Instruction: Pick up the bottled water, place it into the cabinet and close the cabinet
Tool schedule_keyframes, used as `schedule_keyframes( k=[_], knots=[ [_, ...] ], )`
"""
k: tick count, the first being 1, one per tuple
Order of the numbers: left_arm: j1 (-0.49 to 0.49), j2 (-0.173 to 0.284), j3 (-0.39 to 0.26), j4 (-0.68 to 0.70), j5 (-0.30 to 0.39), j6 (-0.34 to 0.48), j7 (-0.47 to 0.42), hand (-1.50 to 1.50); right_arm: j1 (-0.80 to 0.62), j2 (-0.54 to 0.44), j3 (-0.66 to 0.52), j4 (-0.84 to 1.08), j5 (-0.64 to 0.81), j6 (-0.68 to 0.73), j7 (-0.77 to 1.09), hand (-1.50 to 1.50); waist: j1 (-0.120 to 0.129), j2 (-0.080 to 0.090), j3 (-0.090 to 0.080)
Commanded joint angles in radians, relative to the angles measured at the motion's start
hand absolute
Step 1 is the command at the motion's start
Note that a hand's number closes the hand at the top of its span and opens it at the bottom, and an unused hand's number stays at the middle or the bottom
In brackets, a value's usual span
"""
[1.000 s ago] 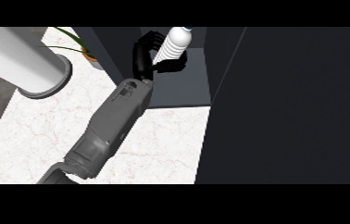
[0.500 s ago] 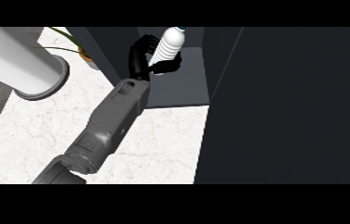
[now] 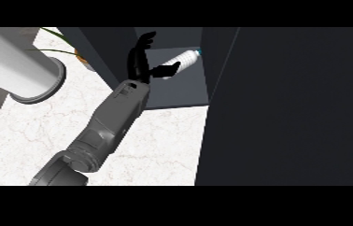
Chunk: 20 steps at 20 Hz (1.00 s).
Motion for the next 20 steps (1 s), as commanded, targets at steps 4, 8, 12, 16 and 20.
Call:
schedule_keyframes(
  k=[4, 8, 12, 16, 20],
  knots=[
    [0.015, -0.003, -0.007, 0.056, -0.022, 0.069, 0.003, -1.5, 0.008, -0.029, -0.013, -0.051, -0.013, 0.023, -0.006, -1.5, -0.002, 0.007, 0.0],
    [0.034, 0.006, 0.003, 0.052, -0.023, 0.062, -0.021, -1.5, 0.001, -0.021, 0.011, -0.068, 0.023, 0.011, 0.031, -1.5, 0.009, 0.003, -0.002],
    [0.007, 0.006, 0.023, 0.029, -0.008, 0.036, -0.026, -1.5, 0.05, -0.041, 0.052, -0.098, 0.046, 0.002, -0.002, -1.5, -0.01, 0.002, -0.002],
    [0.045, 0.018, 0.043, -0.028, 0.007, -0.097, -0.119, -1.5, 0.003, 0.005, 0.047, -0.024, 0.028, -0.01, 0.002, -1.5, 0.016, 0.002, -0.002],
    [0.065, -0.003, 0.094, -0.124, 0.066, -0.238, -0.235, 1.5, 0.017, -0.039, 0.027, -0.073, 0.007, 0.008, 0.007, -1.5, 0.017, -0.004, -0.003]
  ],
)
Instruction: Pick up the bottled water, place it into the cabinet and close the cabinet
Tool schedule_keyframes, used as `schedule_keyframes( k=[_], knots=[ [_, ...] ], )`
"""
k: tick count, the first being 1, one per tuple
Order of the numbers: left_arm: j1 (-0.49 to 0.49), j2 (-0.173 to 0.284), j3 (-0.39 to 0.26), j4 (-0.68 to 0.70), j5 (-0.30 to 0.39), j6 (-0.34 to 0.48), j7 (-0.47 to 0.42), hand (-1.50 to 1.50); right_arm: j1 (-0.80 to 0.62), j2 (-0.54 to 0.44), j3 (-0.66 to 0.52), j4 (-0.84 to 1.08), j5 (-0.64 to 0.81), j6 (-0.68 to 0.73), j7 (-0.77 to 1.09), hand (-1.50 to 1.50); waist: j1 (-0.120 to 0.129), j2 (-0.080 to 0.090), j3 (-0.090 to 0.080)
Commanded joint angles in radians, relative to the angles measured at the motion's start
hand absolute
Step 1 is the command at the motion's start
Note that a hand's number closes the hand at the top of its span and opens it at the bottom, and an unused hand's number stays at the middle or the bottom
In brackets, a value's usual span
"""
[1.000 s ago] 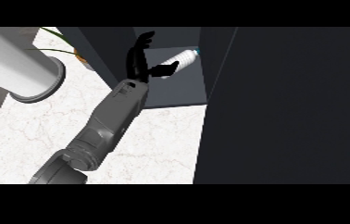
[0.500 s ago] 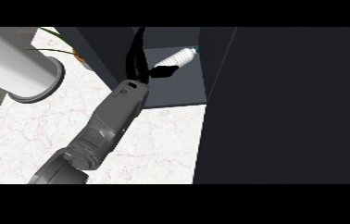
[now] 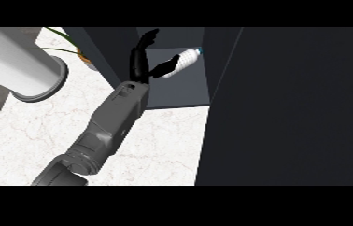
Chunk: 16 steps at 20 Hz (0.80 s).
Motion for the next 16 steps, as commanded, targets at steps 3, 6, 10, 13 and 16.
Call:
schedule_keyframes(
  k=[3, 6, 10, 13, 16],
  knots=[
    [0.028, -0.001, 0.049, -0.082, 0.068, -0.209, -0.118, 1.5, -0.008, -0.007, -0.014, -0.054, 0.012, 0.006, 0.029, -1.5, 0.018, -0.005, 0.001],
    [0.043, -0.001, 0.043, -0.096, 0.102, -0.283, -0.137, 1.5, -0.026, -0.024, -0.033, -0.092, 0.009, 0.016, 0.091, -1.5, 0.023, -0.008, 0.001],
    [0.077, -0.001, -0.006, -0.169, 0.162, -0.388, -0.11, 1.5, 0.042, -0.031, 0.026, -0.081, 0.05, -0.001, 0.025, -1.5, 0.035, -0.021, 0.002],
    [0.168, -0.001, -0.105, -0.264, 0.225, -0.434, -0.066, 1.5, 0.057, -0.045, 0.015, -0.082, 0.045, -0.011, 0.019, -1.5, 0.044, -0.029, 0.002],
    [0.228, -0.001, -0.159, -0.334, 0.286, -0.496, -0.061, 1.5, 0.065, -0.071, -0.003, -0.091, 0.071, -0.016, 0.02, -1.5, 0.038, -0.025, 0.002]
  ],
)
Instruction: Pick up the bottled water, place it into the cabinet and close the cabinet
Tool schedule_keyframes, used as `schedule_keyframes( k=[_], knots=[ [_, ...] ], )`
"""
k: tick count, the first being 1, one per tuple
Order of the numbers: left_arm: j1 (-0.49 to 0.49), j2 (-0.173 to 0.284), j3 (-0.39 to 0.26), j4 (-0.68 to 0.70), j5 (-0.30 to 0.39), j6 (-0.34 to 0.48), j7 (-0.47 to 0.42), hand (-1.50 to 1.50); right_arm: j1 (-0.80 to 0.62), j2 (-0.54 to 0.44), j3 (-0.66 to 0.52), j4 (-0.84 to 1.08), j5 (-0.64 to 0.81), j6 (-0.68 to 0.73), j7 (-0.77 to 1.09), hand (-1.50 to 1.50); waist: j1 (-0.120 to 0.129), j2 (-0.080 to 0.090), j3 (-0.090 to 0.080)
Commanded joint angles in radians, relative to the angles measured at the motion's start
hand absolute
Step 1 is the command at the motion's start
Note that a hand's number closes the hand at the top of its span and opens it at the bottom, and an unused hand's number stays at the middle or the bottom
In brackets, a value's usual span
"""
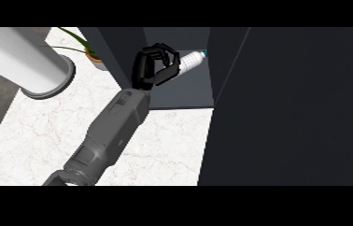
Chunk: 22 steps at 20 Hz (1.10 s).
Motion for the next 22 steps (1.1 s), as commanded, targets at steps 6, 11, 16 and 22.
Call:
schedule_keyframes(
  k=[6, 11, 16, 22],
  knots=[
    [0.236, 0.057, -0.071, -0.395, 0.065, -0.158, 0.176, 1.5, 0.033, -0.036, -0.012, -0.07, 0.077, -0.032, 0.047, -1.5, 0.058, -0.015, 0.001],
    [0.443, 0.043, -0.139, -0.677, 0.065, -0.068, 0.219, 1.5, 0.008, -0.066, -0.012, -0.092, 0.053, -0.012, 0.049, -1.5, 0.068, -0.015, 0.002],
    [0.71, 0.112, -0.22, -0.958, 0.052, -0.062, 0.259, 1.5, -0.016, -0.104, -0.003, -0.111, 0.06, 0.001, 0.102, 1.5, 0.064, -0.012, 0.001],
    [0.959, 0.167, -0.291, -1.225, 0.057, -0.055, 0.277, 1.5, -0.134, -0.07, 0.12, -0.074, 0.018, 0.081, 0.175, 1.5, 0.073, -0.008, 0.0]
  ],
)
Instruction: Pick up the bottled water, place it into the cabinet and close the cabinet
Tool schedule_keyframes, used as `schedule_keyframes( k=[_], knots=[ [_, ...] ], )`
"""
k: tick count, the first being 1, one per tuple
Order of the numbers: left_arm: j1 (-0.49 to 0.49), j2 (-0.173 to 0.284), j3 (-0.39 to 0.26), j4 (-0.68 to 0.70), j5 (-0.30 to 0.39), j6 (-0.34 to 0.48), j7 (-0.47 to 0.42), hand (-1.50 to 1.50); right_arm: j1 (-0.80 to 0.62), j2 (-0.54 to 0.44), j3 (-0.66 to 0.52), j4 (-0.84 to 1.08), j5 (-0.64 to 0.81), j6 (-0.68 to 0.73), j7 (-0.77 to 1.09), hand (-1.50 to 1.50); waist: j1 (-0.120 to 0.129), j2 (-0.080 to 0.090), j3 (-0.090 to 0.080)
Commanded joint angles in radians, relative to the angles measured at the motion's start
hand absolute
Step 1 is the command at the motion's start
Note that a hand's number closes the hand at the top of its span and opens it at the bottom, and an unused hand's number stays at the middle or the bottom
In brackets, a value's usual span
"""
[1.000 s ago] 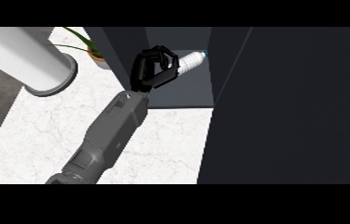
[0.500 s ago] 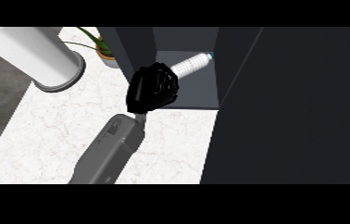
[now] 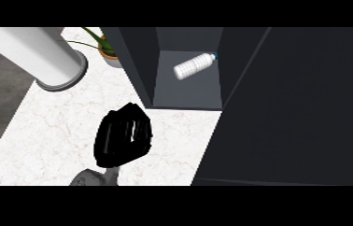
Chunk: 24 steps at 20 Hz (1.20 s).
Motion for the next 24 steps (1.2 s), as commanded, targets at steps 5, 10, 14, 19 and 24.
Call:
schedule_keyframes(
  k=[5, 10, 14, 19, 24],
  knots=[
    [0.328, 0.142, -0.015, -0.316, 0.003, -0.029, -0.031, 1.5, -0.082, 0.025, 0.149, -0.087, -0.005, 0.106, 0.098, 1.5, -0.007, 0.003, -0.001],
    [0.468, 0.226, 0.012, -0.481, 0.035, -0.054, -0.015, 1.5, -0.226, 0.12, 0.116, -0.076, -0.007, 0.091, 0.267, 1.5, 0.001, 0.005, -0.003],
    [0.597, 0.256, 0.016, -0.522, 0.036, -0.103, -0.096, 1.5, -0.305, 0.21, 0.115, -0.046, 0.026, 0.061, 0.321, 1.5, 0.001, 0.003, -0.004],
    [0.706, 0.306, 0.078, -0.614, 0.069, -0.112, -0.088, 1.5, -0.507, 0.417, 0.095, 0.122, 0.133, 0.021, 0.462, 1.5, -0.007, 0.005, -0.003],
    [0.809, 0.381, 0.221, -0.611, 0.193, -0.271, -0.154, 1.5, -0.672, 0.525, -0.088, 0.24, 0.078, 0.049, 0.531, 1.5, -0.005, 0.01, -0.002]
  ],
)
